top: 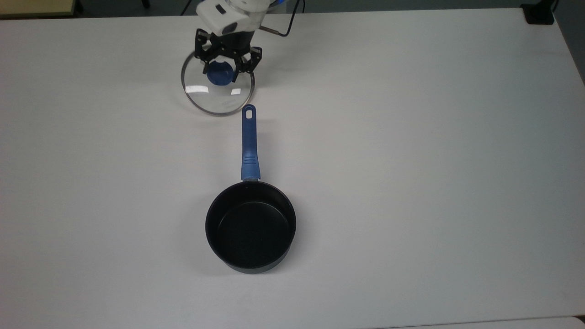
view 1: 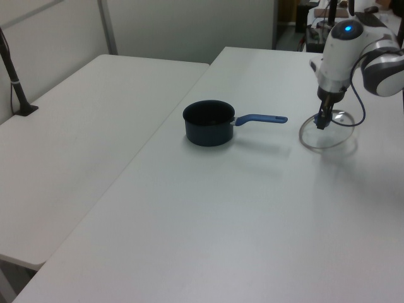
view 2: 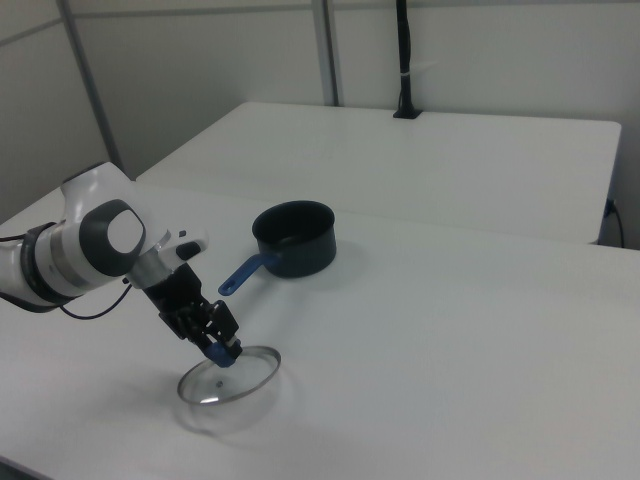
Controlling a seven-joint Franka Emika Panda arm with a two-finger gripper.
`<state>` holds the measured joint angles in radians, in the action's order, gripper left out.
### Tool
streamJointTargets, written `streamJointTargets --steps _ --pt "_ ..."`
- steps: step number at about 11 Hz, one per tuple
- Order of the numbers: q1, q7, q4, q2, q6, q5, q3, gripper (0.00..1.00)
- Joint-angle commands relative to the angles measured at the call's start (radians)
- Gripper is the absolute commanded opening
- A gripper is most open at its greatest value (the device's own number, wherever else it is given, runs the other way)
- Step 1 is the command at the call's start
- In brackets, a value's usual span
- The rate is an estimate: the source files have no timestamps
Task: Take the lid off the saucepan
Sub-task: 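Lift the glass lid off the pot and carry it beyond the handle tip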
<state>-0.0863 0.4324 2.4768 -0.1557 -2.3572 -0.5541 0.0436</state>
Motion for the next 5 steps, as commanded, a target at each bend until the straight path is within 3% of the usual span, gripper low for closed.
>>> streamJointTargets --steps 1,3,4,5 --pt "-0.020 -0.021 -0.001 0.042 -0.022 0.016 0.006 0.54" --pt "-0.020 -0.018 -0.006 0.042 -0.010 0.016 0.006 0.89" --pt "-0.017 -0.017 -0.009 0.036 0.002 0.017 0.006 1.00" --pt "-0.016 -0.012 -0.028 0.036 0.041 0.029 0.006 1.00"
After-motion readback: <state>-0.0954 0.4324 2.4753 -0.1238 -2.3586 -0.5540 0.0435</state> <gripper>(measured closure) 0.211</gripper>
